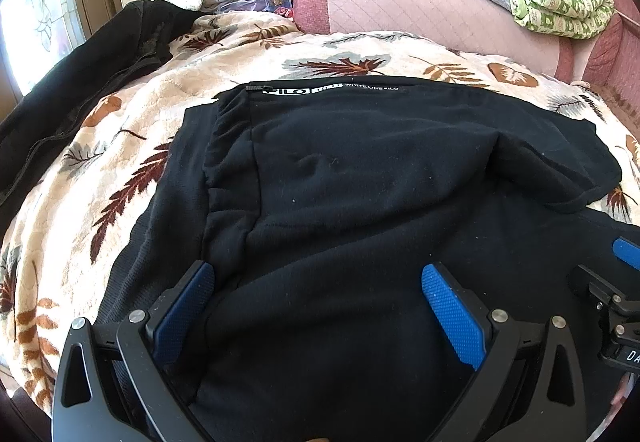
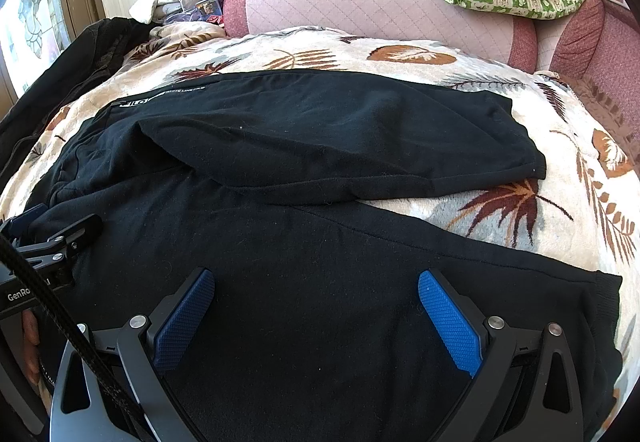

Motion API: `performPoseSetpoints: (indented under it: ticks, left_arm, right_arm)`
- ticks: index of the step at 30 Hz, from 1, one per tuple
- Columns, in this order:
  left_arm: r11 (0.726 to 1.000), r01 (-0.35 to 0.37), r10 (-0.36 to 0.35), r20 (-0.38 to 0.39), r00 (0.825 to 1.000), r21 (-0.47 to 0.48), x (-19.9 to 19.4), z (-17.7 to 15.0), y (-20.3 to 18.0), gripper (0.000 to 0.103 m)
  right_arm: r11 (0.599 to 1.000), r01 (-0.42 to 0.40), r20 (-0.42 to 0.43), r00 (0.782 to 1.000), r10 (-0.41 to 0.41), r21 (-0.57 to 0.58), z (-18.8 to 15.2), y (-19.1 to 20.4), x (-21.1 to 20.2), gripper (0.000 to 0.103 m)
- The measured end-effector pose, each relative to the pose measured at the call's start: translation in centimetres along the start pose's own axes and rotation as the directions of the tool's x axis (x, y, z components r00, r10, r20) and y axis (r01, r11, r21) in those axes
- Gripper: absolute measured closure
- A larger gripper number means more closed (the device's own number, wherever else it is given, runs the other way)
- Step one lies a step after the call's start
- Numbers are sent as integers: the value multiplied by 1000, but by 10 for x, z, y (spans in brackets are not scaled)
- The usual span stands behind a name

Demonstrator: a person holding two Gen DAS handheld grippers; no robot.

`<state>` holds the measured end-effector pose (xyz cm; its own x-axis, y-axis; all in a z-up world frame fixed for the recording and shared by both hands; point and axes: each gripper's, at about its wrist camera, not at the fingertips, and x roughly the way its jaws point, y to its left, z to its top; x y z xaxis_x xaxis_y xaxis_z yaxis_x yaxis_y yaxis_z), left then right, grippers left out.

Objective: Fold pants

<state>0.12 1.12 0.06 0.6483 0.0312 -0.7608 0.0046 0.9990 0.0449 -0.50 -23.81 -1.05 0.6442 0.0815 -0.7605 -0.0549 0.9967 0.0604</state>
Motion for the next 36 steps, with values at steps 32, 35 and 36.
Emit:
performPoseSetpoints:
  ticks: [32, 35, 36]
  left_arm:
    - [1000, 16, -11, -248, 969, 19, 11, 19, 4, 0]
    - [999, 8, 0, -188, 982, 40, 4, 12, 2, 0]
    - [999, 8, 0, -182, 983, 42, -1, 11, 3, 0]
  right_arm:
    - [999, -39, -41, 998, 40, 17, 1, -4, -4, 0]
    - [999, -35, -27, 999, 35, 24, -1, -4, -6, 0]
    - [999, -36, -30, 999, 37, 23, 0, -4, -5, 0]
